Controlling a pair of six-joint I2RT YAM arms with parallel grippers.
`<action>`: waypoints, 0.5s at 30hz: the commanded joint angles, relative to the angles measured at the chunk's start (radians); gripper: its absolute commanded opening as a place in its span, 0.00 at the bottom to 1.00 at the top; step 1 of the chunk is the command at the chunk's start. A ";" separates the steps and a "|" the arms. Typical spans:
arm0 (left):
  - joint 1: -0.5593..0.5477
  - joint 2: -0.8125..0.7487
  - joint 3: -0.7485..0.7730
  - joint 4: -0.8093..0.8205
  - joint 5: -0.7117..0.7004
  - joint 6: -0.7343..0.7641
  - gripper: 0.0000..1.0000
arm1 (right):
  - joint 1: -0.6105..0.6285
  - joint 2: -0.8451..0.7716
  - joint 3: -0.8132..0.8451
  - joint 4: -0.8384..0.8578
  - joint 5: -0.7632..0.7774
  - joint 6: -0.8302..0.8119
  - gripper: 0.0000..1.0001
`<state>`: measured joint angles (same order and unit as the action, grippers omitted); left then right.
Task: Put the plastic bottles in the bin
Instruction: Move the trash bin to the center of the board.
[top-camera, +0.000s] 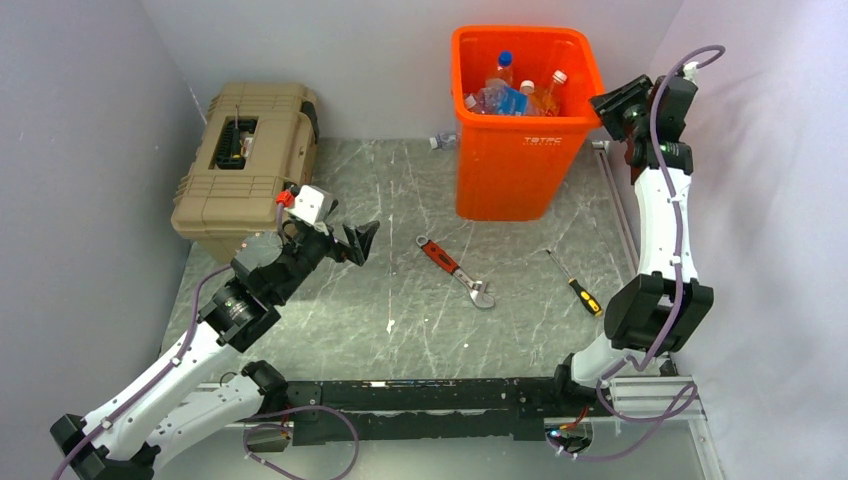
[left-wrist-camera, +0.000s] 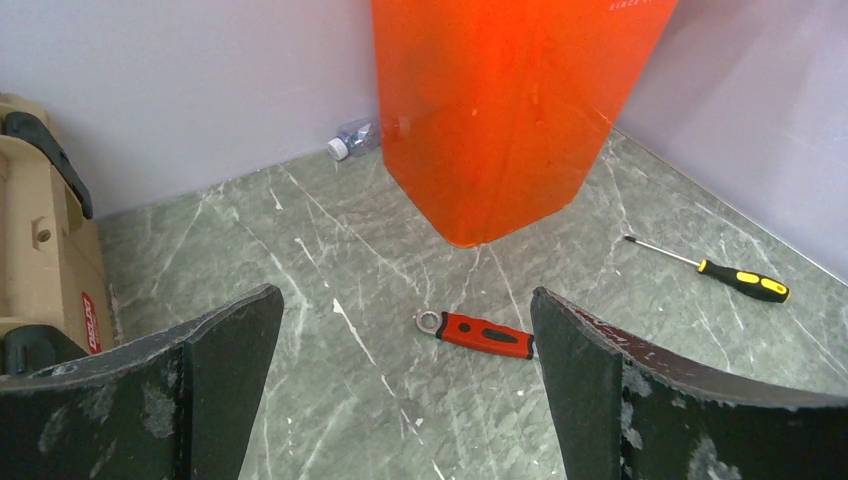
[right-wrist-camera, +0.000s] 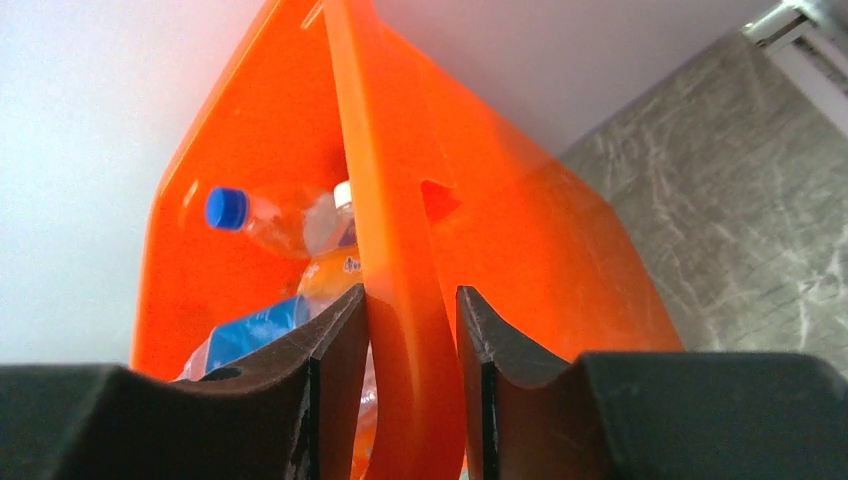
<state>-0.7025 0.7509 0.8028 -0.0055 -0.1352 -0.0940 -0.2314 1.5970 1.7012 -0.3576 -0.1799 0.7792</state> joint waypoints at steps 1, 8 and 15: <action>0.002 -0.004 0.025 0.020 -0.004 -0.008 1.00 | 0.057 -0.043 0.026 -0.001 -0.084 0.013 0.23; 0.002 0.086 0.133 -0.048 -0.142 -0.034 0.99 | 0.142 -0.106 -0.021 -0.016 -0.093 -0.001 0.15; 0.003 0.210 0.328 -0.110 -0.193 -0.015 0.99 | 0.181 -0.144 -0.064 -0.006 -0.147 0.015 0.00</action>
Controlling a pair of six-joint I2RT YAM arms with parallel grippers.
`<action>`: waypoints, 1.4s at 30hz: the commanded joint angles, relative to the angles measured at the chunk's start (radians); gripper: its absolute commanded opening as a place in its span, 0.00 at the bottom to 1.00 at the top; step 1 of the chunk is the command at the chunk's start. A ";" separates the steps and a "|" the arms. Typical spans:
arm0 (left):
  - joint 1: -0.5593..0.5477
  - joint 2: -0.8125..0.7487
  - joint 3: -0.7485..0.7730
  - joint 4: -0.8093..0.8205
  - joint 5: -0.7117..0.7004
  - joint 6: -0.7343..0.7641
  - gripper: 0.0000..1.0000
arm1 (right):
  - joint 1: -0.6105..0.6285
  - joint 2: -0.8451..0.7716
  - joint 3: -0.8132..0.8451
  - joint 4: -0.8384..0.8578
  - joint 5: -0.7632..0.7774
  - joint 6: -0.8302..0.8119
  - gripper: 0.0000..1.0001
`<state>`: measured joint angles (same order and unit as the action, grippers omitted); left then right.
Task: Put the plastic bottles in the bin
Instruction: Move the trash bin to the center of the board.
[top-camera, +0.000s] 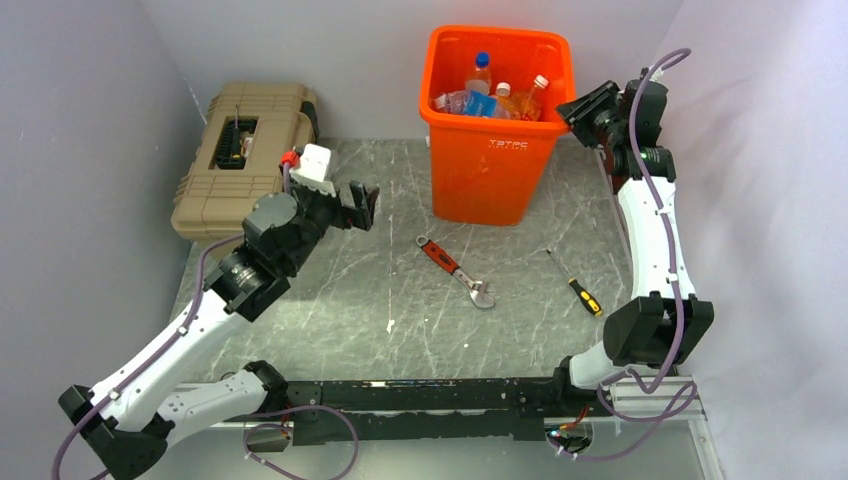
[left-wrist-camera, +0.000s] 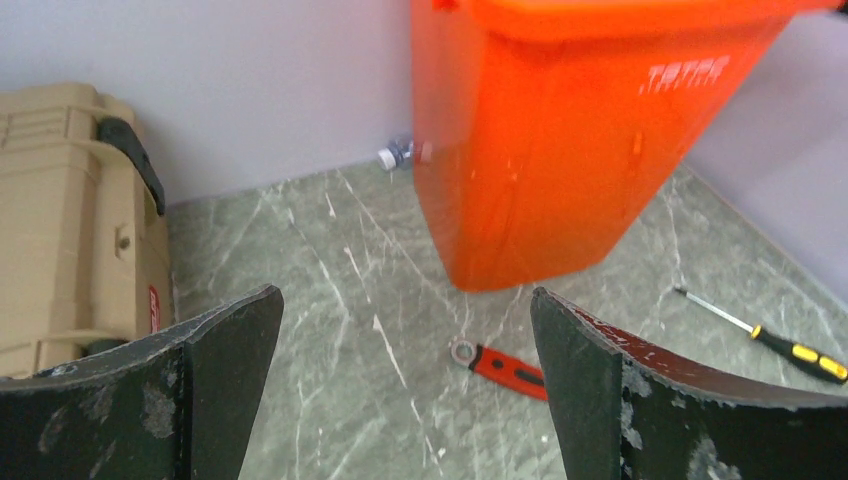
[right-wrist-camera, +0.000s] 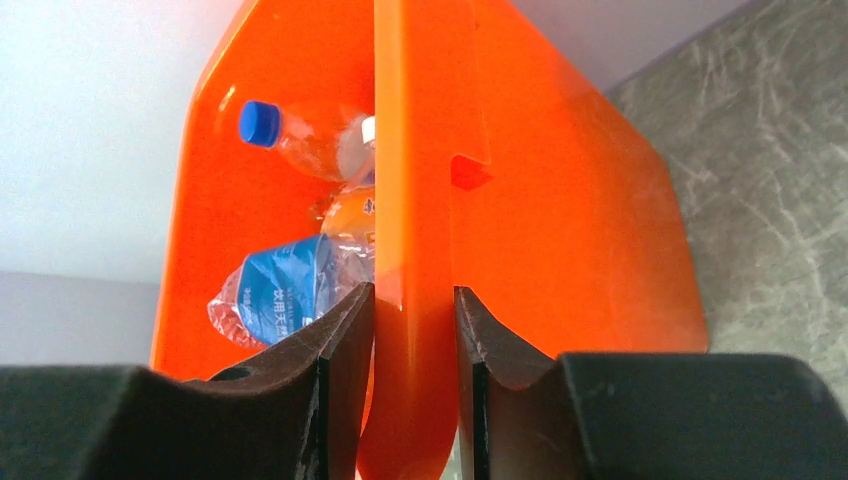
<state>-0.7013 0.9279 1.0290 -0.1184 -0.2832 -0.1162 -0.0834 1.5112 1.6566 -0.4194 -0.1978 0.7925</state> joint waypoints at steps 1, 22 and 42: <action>0.002 0.052 0.127 0.007 -0.038 0.016 0.99 | 0.033 -0.065 -0.024 0.056 -0.135 0.003 0.00; 0.239 0.868 1.220 -0.531 0.407 -0.190 0.99 | 0.077 -0.141 -0.197 0.148 -0.231 0.013 0.00; 0.276 0.820 1.065 -0.511 0.296 -0.167 0.35 | 0.266 -0.026 -0.124 0.224 -0.298 0.046 0.00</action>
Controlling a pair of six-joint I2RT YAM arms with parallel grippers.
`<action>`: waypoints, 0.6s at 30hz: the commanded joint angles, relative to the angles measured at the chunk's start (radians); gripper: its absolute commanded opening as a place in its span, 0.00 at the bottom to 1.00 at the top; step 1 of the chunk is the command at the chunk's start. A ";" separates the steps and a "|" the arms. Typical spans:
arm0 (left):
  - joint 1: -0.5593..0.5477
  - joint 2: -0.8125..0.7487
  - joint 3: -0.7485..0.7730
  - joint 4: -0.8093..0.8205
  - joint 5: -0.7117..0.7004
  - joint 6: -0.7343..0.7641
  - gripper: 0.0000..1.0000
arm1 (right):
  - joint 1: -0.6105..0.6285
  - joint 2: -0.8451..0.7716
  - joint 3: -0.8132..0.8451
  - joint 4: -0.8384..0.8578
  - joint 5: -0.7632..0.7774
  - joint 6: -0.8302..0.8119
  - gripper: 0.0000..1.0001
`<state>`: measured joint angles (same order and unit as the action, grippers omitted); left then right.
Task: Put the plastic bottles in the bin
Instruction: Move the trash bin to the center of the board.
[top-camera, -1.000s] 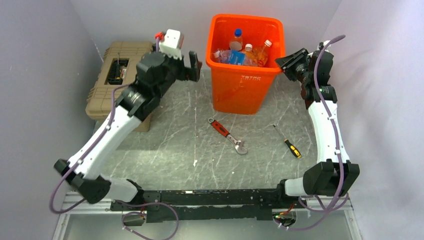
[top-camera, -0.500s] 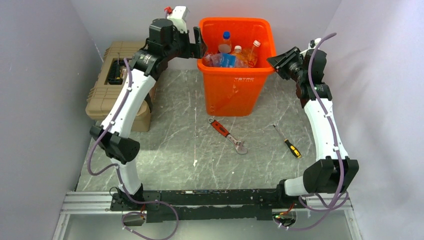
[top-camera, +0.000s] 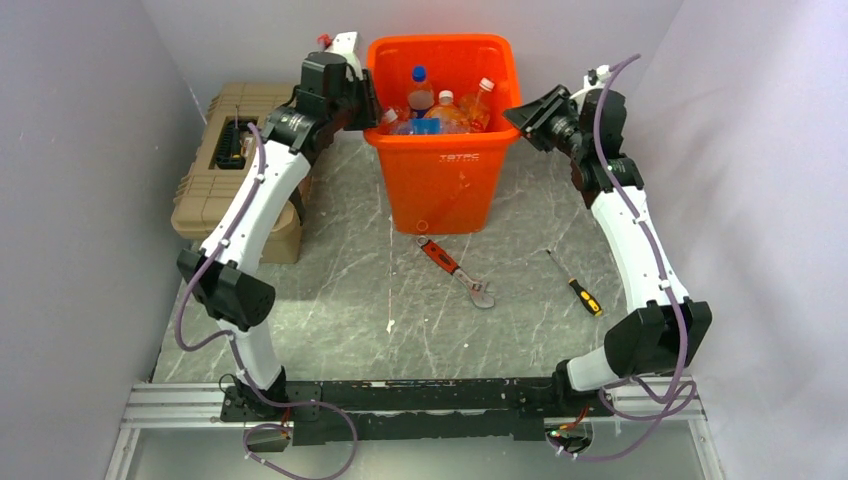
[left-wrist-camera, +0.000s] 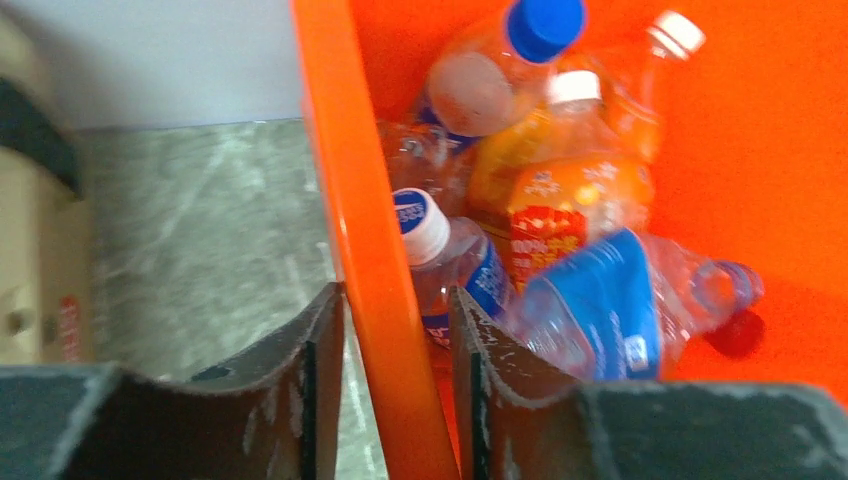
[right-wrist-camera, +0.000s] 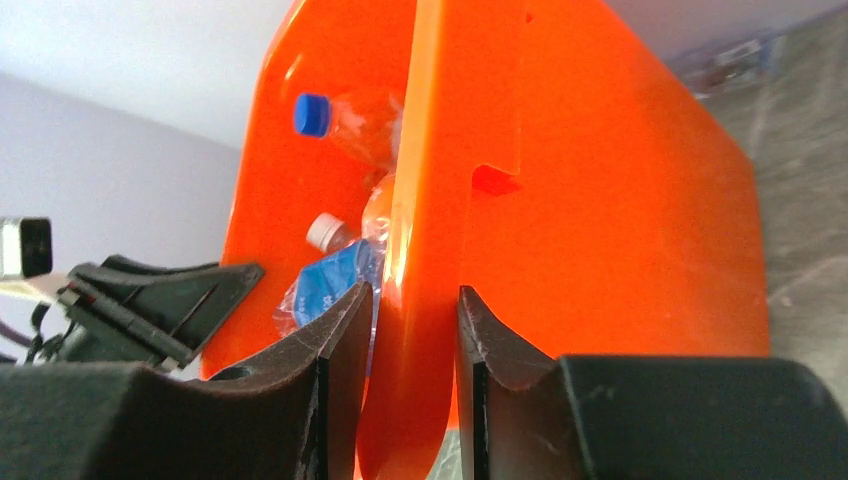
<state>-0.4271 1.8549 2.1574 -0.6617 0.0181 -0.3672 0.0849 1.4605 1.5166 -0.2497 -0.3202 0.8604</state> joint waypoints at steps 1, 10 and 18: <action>0.003 -0.123 -0.073 0.031 -0.014 0.094 0.32 | 0.110 0.030 0.018 0.061 -0.175 -0.020 0.00; 0.021 -0.214 -0.091 -0.041 -0.146 0.172 0.00 | 0.194 0.116 0.093 0.087 -0.170 0.000 0.00; 0.042 -0.267 -0.091 -0.099 -0.243 0.219 0.00 | 0.177 0.117 0.112 0.044 -0.140 -0.019 0.56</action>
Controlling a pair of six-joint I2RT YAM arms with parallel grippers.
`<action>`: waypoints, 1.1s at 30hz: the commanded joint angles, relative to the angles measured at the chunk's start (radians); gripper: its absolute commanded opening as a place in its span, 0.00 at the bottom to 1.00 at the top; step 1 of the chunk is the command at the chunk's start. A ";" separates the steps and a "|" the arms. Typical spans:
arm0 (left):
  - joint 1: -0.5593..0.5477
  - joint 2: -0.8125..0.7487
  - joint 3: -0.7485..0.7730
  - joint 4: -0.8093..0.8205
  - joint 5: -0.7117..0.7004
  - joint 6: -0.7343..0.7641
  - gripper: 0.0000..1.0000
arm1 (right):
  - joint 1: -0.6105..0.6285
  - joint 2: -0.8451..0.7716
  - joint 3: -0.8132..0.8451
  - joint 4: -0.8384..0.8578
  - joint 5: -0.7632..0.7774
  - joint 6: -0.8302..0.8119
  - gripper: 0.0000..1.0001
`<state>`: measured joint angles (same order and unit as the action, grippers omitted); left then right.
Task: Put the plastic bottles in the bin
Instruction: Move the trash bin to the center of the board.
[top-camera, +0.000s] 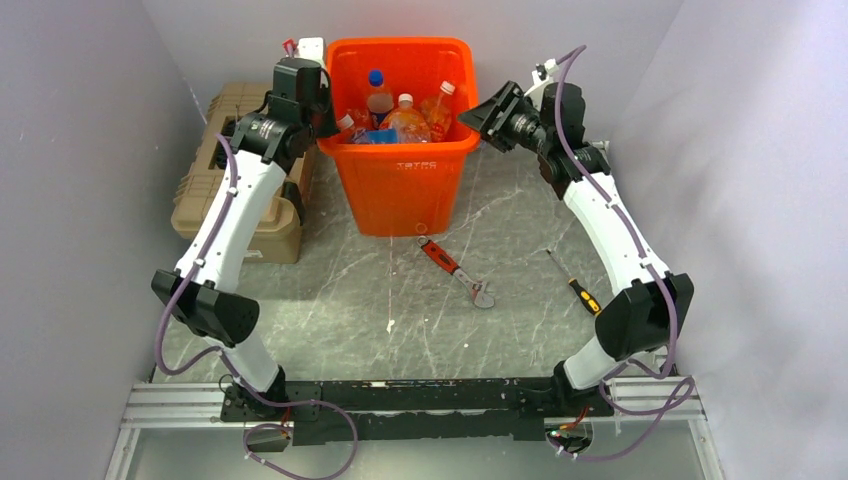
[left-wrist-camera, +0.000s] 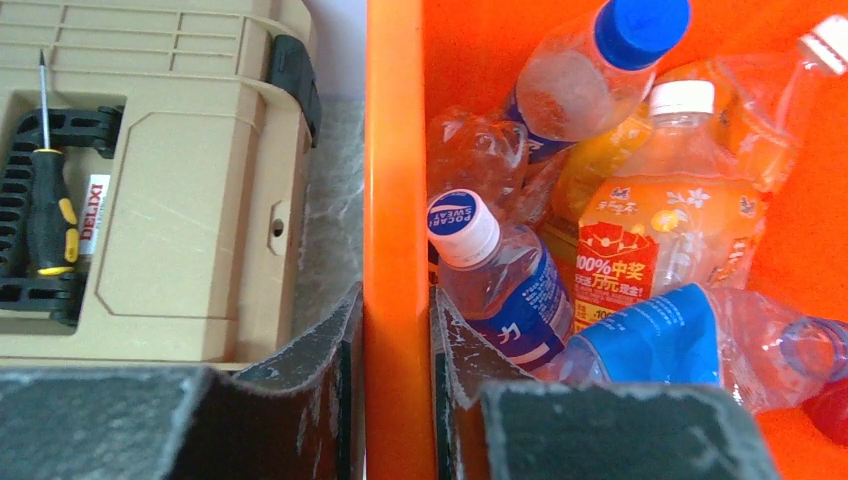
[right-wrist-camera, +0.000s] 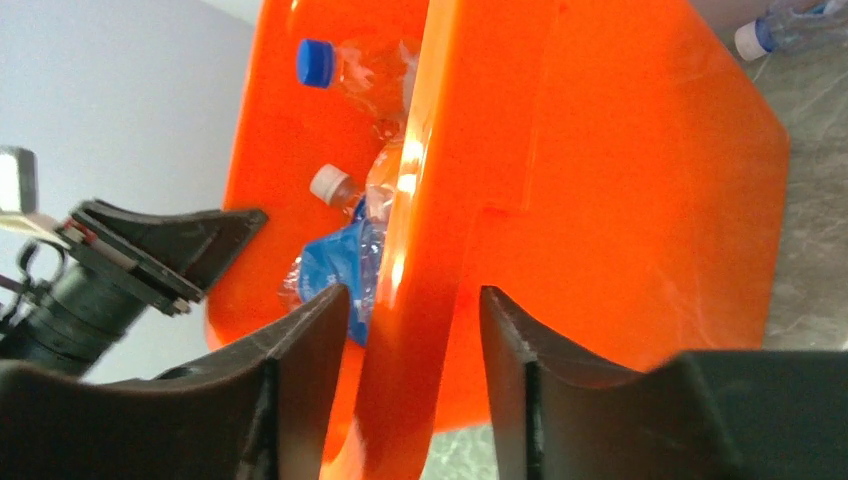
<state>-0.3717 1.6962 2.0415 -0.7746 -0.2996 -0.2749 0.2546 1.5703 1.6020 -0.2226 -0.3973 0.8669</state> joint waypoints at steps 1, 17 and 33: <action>-0.009 -0.112 0.024 0.009 0.067 0.132 0.00 | -0.003 0.000 0.020 0.019 -0.063 -0.022 0.60; 0.016 -0.116 0.051 0.021 -0.147 0.236 0.00 | -0.181 -0.139 -0.206 0.218 -0.027 0.149 1.00; 0.016 -0.227 -0.087 0.102 -0.291 0.337 0.00 | -0.146 0.331 -0.264 0.559 0.316 0.286 0.96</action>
<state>-0.3637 1.5768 1.9533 -0.8284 -0.4408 -0.0956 0.0753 1.8122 1.2835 0.2005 -0.1829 1.0962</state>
